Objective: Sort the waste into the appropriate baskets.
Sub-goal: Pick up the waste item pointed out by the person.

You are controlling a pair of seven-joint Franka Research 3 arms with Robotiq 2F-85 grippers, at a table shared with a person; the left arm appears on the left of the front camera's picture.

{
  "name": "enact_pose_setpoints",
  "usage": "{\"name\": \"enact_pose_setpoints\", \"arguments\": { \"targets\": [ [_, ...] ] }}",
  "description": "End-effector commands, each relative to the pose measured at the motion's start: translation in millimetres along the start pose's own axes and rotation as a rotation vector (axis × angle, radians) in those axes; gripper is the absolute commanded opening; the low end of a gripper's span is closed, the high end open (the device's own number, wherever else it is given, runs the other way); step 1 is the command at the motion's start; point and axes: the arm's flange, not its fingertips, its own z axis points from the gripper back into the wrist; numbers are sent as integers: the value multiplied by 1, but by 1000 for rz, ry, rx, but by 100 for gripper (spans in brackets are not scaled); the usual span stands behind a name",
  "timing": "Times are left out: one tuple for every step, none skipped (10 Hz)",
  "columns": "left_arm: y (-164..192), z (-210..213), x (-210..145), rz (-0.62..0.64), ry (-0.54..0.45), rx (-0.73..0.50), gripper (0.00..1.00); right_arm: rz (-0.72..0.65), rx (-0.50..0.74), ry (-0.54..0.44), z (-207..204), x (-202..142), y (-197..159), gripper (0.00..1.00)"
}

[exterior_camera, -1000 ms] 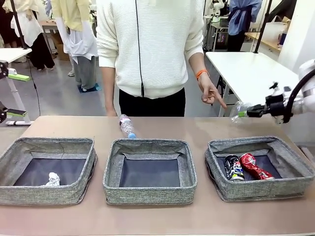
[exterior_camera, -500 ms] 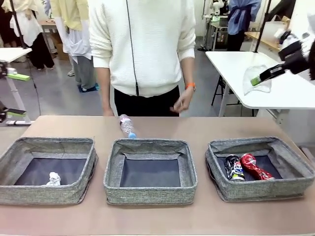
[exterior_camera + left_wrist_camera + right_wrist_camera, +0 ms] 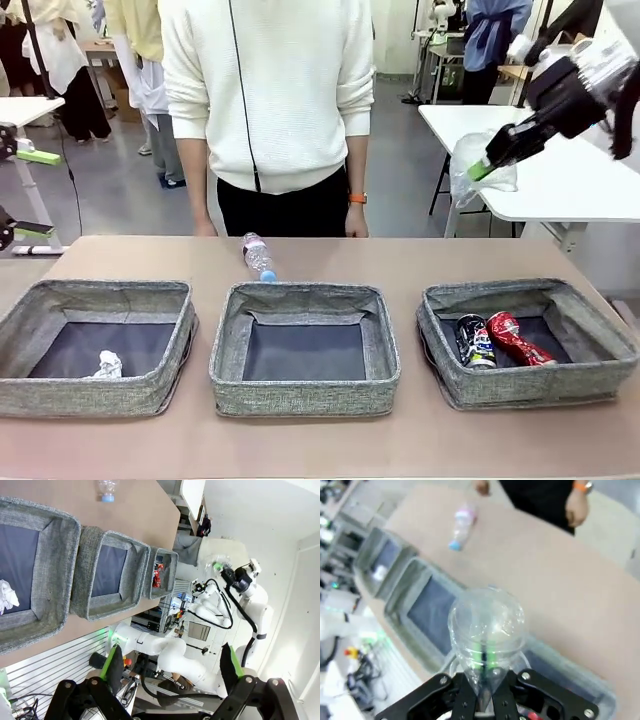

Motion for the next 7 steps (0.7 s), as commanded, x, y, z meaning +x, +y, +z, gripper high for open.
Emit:
{"name": "enact_pose_setpoints", "arguments": {
  "targets": [
    [-2,0,-2,4,-5,-11,100,80,44,53,-29,-40,28,0],
    [-2,0,-2,4,-5,-11,100,172,49,96,-42,-54,29,0],
    [-2,0,-2,4,-5,-11,100,29,33,36,-16,-18,20,0],
    [-2,0,-2,4,-5,-11,100,29,33,36,-16,-18,20,0],
    [-2,0,-2,4,-5,-11,100,29,33,36,-16,-18,20,0],
    [-2,0,-2,4,-5,-11,100,29,33,36,-16,-18,20,0],
    [-2,0,-2,4,-5,-11,100,29,33,36,-16,-18,20,0]
  ]
}}
